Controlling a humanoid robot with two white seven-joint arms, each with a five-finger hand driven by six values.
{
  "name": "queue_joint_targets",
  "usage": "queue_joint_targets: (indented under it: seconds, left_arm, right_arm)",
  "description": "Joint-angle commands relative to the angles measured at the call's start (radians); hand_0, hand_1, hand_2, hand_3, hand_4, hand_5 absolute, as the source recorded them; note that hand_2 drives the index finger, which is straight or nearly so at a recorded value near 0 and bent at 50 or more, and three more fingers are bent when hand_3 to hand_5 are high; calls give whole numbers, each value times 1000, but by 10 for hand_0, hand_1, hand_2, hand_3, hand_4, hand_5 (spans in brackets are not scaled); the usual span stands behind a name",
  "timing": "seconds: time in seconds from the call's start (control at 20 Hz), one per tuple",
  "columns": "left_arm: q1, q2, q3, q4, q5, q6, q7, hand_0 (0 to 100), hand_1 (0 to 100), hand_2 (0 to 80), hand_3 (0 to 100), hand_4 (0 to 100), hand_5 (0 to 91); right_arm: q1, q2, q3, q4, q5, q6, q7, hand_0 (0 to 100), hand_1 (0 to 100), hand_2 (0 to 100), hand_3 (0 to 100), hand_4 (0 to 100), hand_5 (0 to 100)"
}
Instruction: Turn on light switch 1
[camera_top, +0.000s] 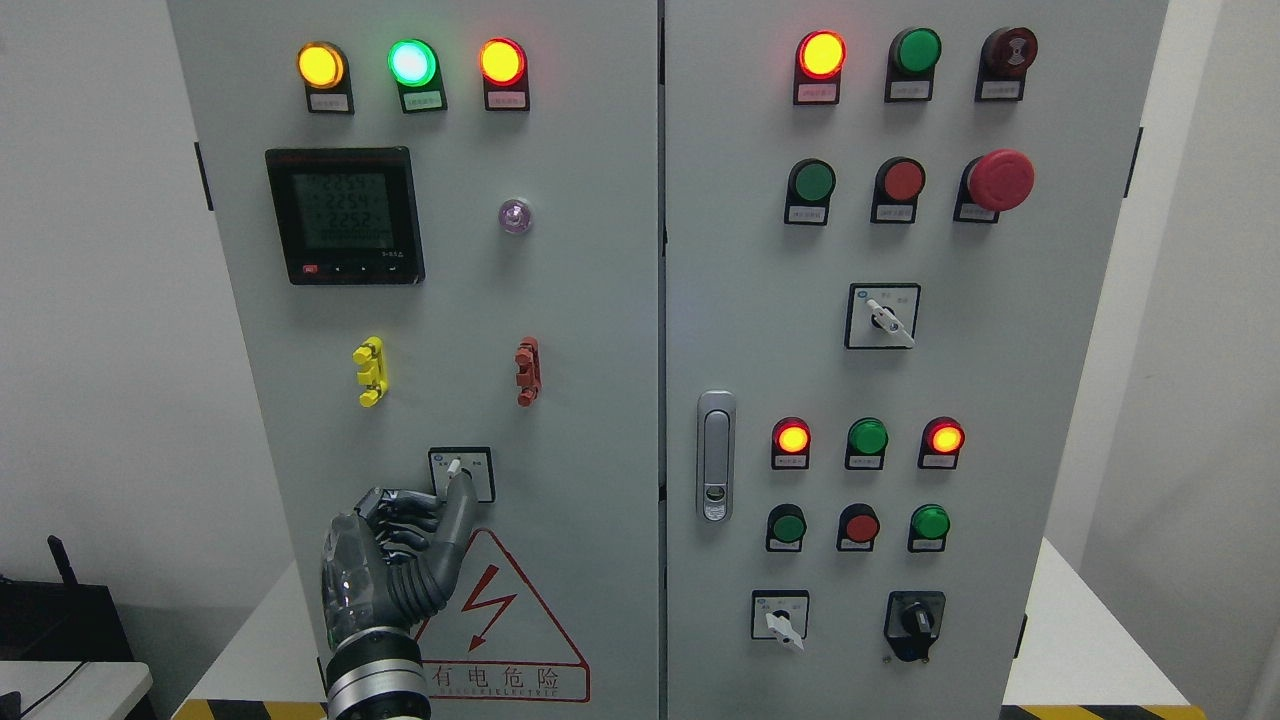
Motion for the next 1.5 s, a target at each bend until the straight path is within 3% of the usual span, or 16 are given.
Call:
queue_joint_targets:
  seconds: [0.0, 1.45]
  left_arm:
    - [-6, -2, -1, 3, 5, 2, -1, 162, 496, 584, 755, 767, 648]
    - [-18, -3, -10, 6, 2, 31, -1, 199, 455, 603, 770, 777, 656]
  right_arm:
    - [0, -1, 17, 0, -25, 0, 1, 120, 389, 0, 0, 0, 0]
    - [0, -1, 17, 0, -25, 0, 1, 120, 389, 0, 0, 0, 0]
